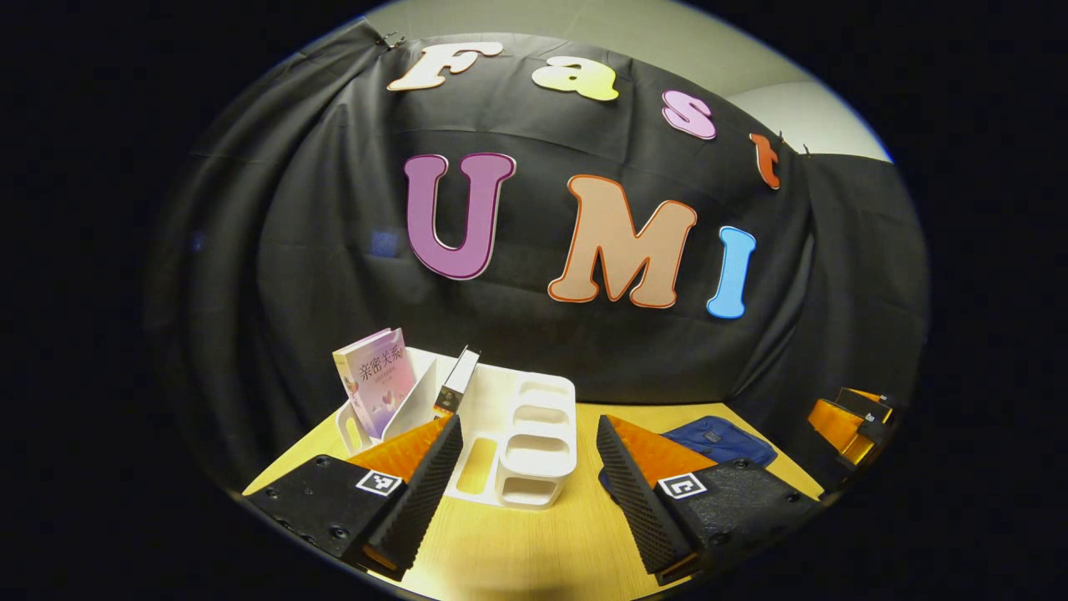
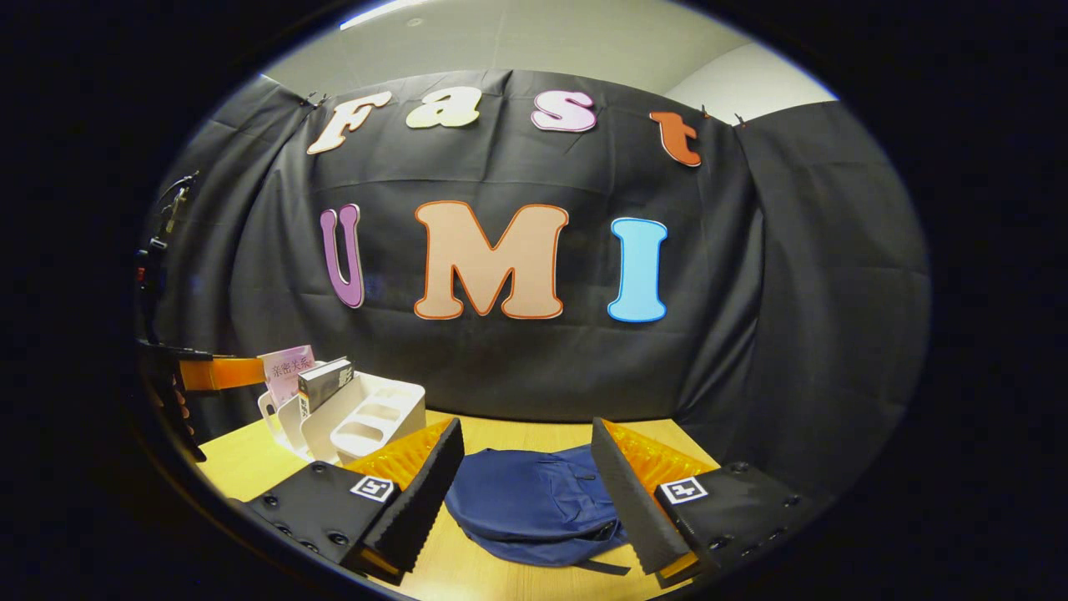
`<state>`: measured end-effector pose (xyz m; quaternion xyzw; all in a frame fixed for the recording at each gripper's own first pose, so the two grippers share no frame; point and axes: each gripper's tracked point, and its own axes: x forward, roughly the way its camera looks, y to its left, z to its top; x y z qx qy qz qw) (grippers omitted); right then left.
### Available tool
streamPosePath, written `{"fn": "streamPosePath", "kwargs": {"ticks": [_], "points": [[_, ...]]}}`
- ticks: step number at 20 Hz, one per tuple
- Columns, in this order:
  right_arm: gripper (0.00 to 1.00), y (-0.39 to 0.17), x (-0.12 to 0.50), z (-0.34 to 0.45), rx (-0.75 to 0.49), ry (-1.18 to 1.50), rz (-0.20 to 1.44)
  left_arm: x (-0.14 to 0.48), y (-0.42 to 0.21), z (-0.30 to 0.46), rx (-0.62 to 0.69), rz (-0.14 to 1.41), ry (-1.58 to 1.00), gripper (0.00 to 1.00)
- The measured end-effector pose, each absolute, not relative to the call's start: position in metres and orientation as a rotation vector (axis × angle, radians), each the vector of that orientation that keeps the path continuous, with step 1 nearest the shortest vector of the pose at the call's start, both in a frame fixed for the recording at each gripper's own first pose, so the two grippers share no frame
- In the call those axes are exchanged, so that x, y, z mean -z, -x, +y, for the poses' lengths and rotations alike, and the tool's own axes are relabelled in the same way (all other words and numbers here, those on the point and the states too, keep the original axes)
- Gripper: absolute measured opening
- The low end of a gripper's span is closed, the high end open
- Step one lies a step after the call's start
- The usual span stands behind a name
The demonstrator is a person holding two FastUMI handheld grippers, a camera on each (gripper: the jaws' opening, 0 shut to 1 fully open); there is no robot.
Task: Open the schoolbag, grab two books from the bookshelf and put them into the schoolbag.
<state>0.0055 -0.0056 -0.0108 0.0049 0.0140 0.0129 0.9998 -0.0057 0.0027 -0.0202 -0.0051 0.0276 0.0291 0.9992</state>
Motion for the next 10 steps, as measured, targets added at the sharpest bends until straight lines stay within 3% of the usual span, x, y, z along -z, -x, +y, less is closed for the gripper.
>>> {"fn": "streamPosePath", "kwargs": {"ticks": [10], "points": [[0.94, -0.0069, 0.019, -0.012, -0.016, 0.039, 0.042, 0.0195, 0.0082, -0.0009, -0.047, 0.068, -0.014, 0.95]]}}
